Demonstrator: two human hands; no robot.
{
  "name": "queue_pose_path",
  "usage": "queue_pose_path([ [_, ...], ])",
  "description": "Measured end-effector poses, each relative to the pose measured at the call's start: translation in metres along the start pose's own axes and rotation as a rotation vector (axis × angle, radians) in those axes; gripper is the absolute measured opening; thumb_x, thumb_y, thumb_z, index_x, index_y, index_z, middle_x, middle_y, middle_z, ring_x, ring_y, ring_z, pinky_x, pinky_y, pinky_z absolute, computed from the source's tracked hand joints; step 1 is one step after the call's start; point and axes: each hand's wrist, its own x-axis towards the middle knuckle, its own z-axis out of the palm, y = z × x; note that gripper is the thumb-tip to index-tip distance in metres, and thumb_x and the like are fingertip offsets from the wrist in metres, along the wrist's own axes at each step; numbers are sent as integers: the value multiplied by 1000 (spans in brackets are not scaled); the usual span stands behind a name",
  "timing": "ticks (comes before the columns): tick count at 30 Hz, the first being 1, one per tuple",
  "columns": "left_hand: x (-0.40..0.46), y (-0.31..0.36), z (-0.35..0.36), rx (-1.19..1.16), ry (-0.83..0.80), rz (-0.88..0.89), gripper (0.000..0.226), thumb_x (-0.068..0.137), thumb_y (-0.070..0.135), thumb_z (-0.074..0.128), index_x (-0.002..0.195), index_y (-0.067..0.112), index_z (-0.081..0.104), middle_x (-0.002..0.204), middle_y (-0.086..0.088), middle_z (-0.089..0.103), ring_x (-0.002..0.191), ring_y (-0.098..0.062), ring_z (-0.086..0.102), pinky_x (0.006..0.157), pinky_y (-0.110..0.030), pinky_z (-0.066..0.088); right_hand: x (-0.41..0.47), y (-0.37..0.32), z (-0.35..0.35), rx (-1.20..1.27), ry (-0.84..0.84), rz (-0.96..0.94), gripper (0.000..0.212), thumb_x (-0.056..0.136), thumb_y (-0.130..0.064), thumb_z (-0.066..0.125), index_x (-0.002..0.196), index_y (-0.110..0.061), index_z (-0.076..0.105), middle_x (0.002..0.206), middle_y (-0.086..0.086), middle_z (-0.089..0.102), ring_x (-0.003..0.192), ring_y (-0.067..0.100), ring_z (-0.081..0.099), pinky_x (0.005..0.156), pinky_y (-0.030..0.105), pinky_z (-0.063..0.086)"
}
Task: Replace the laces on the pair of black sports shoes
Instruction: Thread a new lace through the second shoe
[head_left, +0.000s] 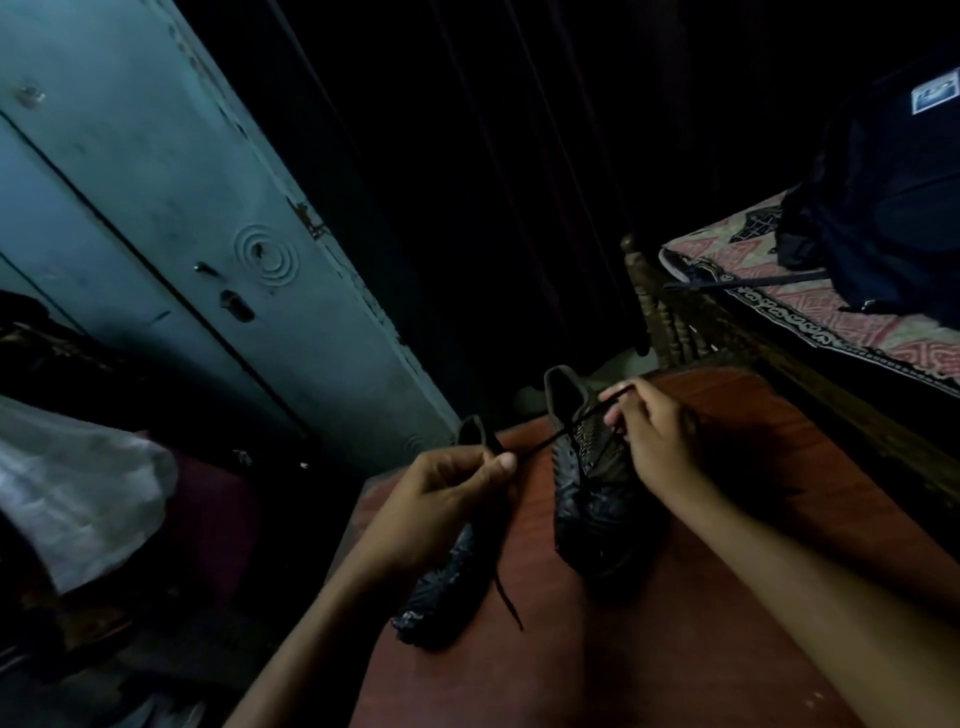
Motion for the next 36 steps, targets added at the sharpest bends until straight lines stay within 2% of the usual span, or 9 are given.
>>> queue_pose_path([
  [3,-1,-11,1,-23,-6,-6,40,99,30,59,87,-7,62,74,-5,55,72,-19,47,67,-30,39,13,20,-2,117,70,194,28,101,-9,39,102,-18,65,74,-1,65,65,16,59,70,36,48],
  [6,2,-18,1,-11,36,-62,24,104,20,56,101,2,72,75,4,61,70,-10,54,68,-27,43,19,20,-7,204,89,247,35,94,6,39,106,-15,64,80,1,64,74,19,59,71,29,47],
  [9,12,-21,4,100,127,-49,18,103,16,60,99,17,78,75,8,67,61,-4,56,57,-23,44,12,1,-7,180,-23,73,36,76,-11,44,91,-32,70,89,-5,71,90,14,66,86,32,50],
  [13,32,-16,15,384,198,66,10,96,23,72,100,25,81,89,14,78,82,-1,73,77,-24,60,-10,-25,-5,43,-329,-247,33,83,-25,54,110,-27,72,109,-13,70,111,7,61,97,22,45],
  [19,61,-37,32,378,326,138,11,93,31,75,101,26,82,93,16,78,85,7,70,80,-27,59,-5,-17,-6,-57,-281,-265,25,91,-37,58,82,-16,68,84,-8,68,87,4,64,75,24,47],
  [24,75,-83,47,156,353,157,20,100,15,66,109,26,80,100,18,77,93,4,70,79,-24,55,12,-2,-18,129,-2,-52,32,72,-37,62,60,-8,55,70,7,65,73,28,64,73,51,52],
  [27,78,-109,60,78,372,131,23,101,11,64,107,26,80,96,20,76,86,5,69,73,-25,54,13,-2,-16,245,-24,37,28,72,-20,62,45,-20,53,72,8,71,73,21,66,67,37,55],
  [32,74,-122,66,-141,473,145,4,93,20,75,90,22,76,82,8,76,76,-6,71,67,-35,62,10,-1,-17,292,-106,35,41,83,7,58,58,-14,33,55,5,56,61,21,71,63,26,52],
  [36,72,-124,65,-235,431,159,10,91,22,77,82,25,77,75,6,75,67,-8,70,60,-30,54,4,-10,-17,140,-257,-41,34,83,-7,69,75,-15,38,68,10,50,46,18,56,51,23,44],
])
